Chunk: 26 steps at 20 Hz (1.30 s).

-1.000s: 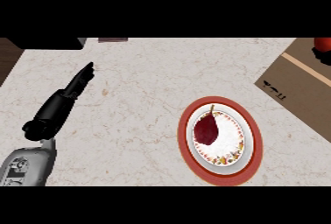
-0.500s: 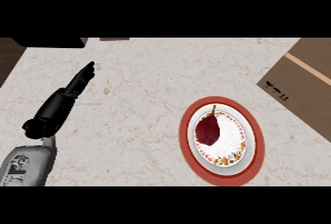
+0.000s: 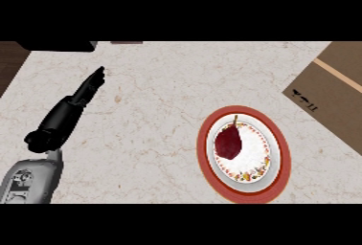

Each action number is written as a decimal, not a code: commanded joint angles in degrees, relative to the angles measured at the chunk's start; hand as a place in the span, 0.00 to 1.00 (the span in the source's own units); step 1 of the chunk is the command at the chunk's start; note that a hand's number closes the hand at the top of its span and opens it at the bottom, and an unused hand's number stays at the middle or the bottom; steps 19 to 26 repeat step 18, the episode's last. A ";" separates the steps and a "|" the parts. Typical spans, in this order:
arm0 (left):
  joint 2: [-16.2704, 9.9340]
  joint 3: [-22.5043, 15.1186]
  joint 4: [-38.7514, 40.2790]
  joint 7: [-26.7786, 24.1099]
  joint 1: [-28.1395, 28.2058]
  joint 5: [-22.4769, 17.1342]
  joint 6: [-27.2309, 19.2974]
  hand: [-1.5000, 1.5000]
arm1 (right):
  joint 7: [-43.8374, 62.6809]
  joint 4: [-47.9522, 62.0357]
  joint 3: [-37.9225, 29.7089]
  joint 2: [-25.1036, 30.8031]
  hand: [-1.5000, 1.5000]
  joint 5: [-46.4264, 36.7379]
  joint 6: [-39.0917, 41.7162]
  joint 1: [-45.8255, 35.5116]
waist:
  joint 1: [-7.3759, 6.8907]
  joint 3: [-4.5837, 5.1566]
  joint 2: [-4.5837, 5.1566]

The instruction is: Pick the tomato from the plate and place it in the cardboard box

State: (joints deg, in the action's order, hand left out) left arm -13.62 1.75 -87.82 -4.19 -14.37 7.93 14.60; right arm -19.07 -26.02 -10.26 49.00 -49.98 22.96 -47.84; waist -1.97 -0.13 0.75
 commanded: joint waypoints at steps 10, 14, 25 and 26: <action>0.96 -0.19 0.28 0.56 0.37 0.38 -0.66 0.50 | -4.36 12.88 -28.80 -1.51 0.00 27.63 1.58 -8.44 | 0.99 -0.12 0.08; 0.99 -0.32 -0.65 2.28 -1.72 0.49 -0.72 0.50 | 0.77 16.74 -33.75 2.50 0.00 31.72 -0.11 -8.12 | 0.26 -0.12 0.35; 2.12 -2.10 -2.45 0.67 1.95 1.15 -0.65 0.50 | -3.01 17.17 -36.23 5.90 0.00 33.85 -0.21 -3.07 | -0.75 -0.26 0.68; 2.12 -2.10 -2.45 0.67 1.95 1.15 -0.65 0.50 | -3.01 17.17 -36.23 5.90 0.00 33.85 -0.21 -3.07 | -0.75 -0.26 0.68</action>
